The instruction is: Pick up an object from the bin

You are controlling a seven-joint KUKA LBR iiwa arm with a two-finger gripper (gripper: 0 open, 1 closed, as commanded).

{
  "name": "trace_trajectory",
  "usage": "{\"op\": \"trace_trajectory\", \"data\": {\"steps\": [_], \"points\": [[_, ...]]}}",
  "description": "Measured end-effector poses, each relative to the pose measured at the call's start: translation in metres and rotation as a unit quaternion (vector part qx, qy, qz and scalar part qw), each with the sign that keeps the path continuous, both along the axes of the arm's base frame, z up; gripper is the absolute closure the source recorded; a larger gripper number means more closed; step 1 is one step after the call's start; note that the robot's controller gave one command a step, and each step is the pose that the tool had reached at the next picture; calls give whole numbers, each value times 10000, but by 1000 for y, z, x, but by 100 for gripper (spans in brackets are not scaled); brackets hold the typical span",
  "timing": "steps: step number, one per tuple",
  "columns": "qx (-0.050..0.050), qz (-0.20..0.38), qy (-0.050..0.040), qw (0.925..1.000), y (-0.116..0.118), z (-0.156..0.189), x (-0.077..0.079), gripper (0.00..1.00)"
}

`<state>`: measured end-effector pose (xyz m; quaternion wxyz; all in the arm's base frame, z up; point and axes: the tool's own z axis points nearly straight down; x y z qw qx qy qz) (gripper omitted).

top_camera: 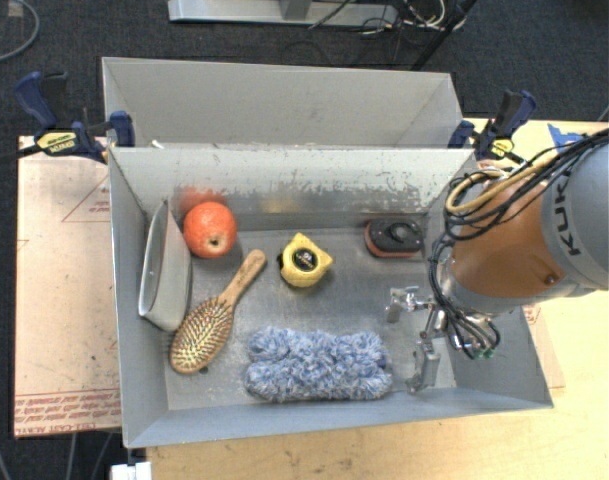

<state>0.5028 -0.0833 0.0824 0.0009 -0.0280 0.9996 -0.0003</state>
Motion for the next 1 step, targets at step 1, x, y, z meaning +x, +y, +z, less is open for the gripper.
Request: {"op": "trace_trajectory", "data": {"steps": [1], "points": [[16, 996, -20, 9950, 21, -7, -5, 0]]}}
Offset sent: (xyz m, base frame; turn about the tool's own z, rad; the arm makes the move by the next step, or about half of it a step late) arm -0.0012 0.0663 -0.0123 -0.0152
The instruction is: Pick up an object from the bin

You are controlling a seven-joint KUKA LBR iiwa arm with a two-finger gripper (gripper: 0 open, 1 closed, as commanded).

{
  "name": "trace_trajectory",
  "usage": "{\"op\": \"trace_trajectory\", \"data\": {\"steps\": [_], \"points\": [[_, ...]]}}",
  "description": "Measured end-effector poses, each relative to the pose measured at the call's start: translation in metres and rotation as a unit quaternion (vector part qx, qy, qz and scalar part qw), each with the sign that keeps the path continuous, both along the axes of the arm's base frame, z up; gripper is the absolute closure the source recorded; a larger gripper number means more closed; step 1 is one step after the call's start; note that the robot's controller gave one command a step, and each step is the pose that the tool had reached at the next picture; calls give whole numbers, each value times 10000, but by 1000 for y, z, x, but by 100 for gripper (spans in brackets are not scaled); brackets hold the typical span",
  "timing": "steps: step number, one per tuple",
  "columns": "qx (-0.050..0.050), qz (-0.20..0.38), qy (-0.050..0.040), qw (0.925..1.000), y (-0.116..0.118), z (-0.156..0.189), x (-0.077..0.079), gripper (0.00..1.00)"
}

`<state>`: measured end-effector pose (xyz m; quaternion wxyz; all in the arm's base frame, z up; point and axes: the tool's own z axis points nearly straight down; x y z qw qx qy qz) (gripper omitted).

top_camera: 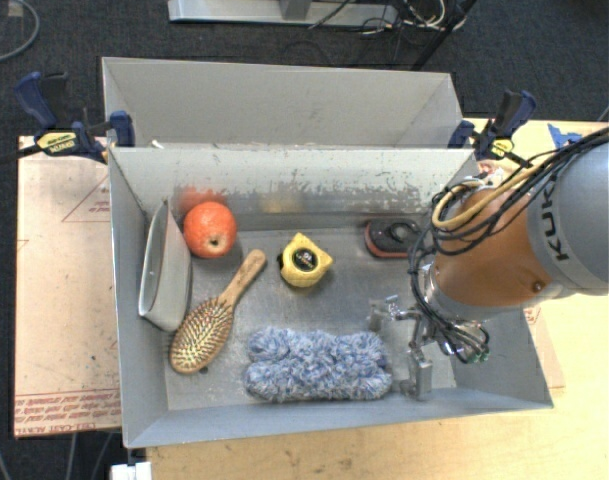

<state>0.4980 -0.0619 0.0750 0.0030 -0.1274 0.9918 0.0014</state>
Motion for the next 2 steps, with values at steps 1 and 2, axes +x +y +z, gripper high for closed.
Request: {"op": "trace_trajectory", "data": {"steps": [1, 2], "points": [[-9, -289, -6, 9996, 22, -2, 2, 0], [7, -1480, 3, 9890, 48, -3, -1, 0]]}}
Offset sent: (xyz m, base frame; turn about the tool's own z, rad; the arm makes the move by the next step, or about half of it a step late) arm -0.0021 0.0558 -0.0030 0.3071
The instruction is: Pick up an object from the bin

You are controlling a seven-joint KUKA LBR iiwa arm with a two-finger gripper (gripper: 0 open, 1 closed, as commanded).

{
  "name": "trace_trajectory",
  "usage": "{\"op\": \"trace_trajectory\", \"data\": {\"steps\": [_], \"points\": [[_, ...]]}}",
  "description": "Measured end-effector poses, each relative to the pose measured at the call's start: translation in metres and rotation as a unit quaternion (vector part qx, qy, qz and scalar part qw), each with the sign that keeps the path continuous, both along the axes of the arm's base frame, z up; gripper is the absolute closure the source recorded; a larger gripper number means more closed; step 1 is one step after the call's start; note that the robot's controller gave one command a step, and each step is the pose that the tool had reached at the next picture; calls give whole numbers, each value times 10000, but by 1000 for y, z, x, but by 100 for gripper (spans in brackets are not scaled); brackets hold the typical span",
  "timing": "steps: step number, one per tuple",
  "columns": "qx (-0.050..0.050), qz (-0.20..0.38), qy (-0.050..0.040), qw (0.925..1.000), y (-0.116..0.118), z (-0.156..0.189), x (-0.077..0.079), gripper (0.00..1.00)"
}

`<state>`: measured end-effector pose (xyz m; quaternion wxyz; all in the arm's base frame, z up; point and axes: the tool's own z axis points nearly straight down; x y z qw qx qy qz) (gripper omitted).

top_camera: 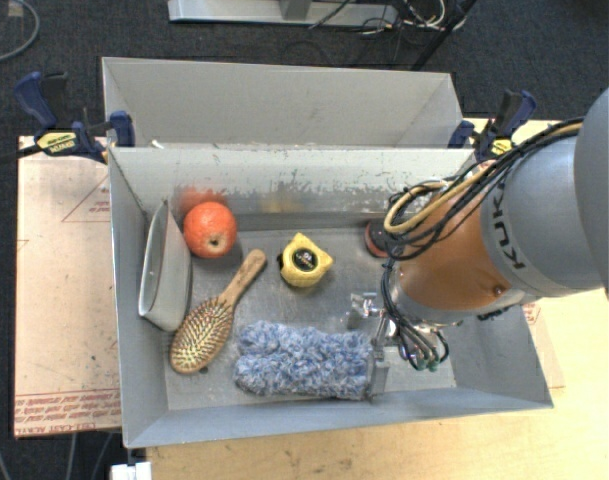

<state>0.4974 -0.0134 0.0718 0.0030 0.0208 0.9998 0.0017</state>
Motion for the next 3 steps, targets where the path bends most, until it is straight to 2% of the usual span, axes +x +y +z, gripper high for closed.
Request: {"op": "trace_trajectory", "data": {"steps": [1, 2, 3], "points": [[-5, 125, -17, 9999, 0, -1, 8, 100], [-6, 134, -18, 9999, 0, -1, 8, 100], [-6, 160, 33, 9999, 12, 37, 3, 100]]}}
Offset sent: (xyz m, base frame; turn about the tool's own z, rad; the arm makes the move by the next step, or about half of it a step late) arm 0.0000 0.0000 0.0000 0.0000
